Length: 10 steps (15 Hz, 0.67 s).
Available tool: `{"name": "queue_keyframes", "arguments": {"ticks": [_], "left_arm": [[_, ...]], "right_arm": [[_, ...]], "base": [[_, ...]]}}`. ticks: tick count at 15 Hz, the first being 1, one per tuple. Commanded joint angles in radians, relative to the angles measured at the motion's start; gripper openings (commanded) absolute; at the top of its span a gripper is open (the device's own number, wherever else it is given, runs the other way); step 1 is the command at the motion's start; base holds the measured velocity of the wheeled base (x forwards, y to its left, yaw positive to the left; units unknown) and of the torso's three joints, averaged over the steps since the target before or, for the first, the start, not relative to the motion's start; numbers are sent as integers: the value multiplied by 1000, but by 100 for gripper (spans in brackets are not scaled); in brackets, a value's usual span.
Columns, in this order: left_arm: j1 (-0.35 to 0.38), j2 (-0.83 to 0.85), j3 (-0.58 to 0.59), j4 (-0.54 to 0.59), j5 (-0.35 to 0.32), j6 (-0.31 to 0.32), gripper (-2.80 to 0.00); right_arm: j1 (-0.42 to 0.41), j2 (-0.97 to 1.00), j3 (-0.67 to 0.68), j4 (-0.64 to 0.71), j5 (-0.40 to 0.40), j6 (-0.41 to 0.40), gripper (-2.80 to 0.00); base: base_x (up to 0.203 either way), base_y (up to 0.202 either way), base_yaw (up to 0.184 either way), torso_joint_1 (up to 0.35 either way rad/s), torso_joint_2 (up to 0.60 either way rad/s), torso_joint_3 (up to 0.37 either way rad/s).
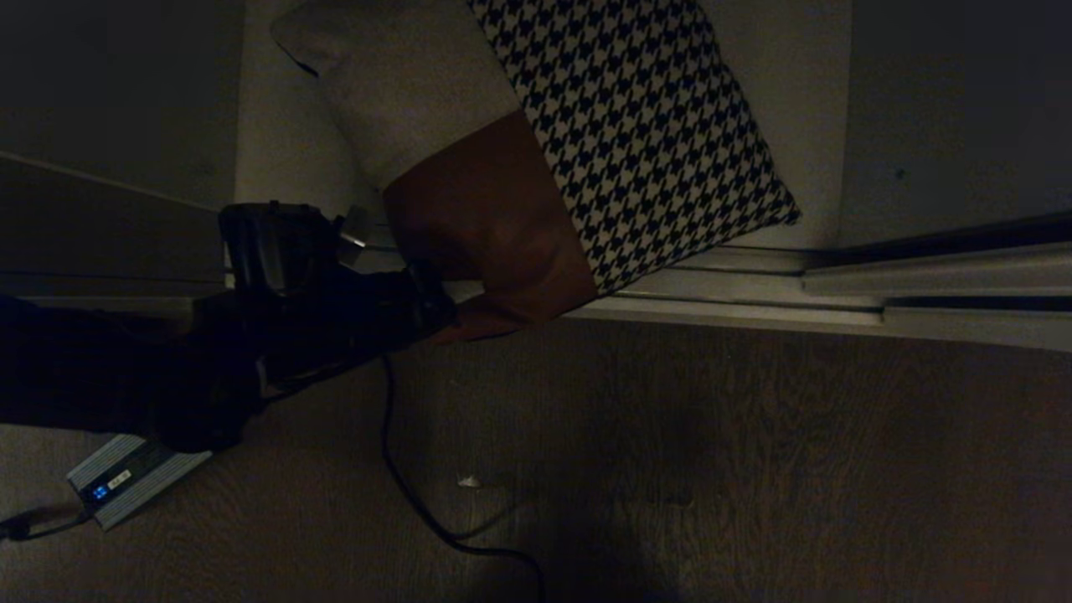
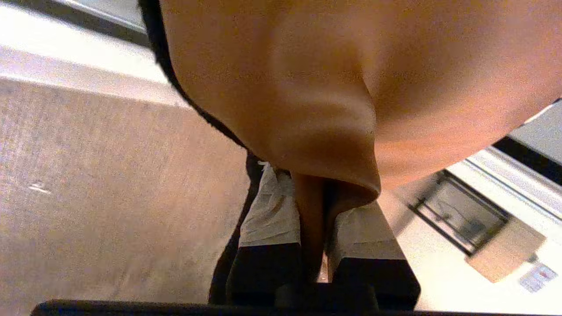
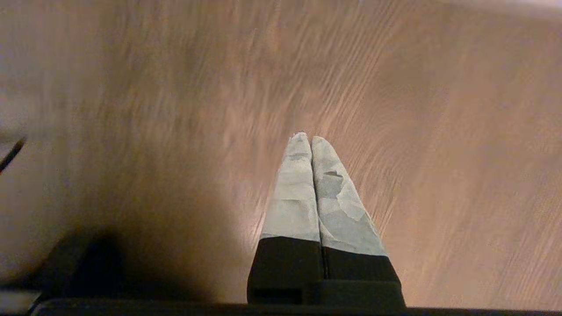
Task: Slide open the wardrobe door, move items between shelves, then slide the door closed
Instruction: Place the pillow on the higher shelf
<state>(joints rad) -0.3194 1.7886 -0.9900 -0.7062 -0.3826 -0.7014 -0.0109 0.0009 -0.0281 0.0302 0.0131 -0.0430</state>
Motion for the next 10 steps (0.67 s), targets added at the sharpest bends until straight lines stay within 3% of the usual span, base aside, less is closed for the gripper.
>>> {"name": "queue_keyframes", "arguments": {"ticks": [1,5,10], "left_arm": [[-1,-15,3,-6,21,12,-280],[-4,-18,28,-24,36,17,-280],[-11,-155,71,-24,32,16,-280]], "right_arm": [[0,-1,32,-19,-9,-13,-280],[0,1,31,-16,-12,17,-280],[-1,1,31,-16,-12,17,-280]], "base": [[0,0,0,0,0,0],[0,0,0,0,0,0],[0,0,0,0,0,0]]}}
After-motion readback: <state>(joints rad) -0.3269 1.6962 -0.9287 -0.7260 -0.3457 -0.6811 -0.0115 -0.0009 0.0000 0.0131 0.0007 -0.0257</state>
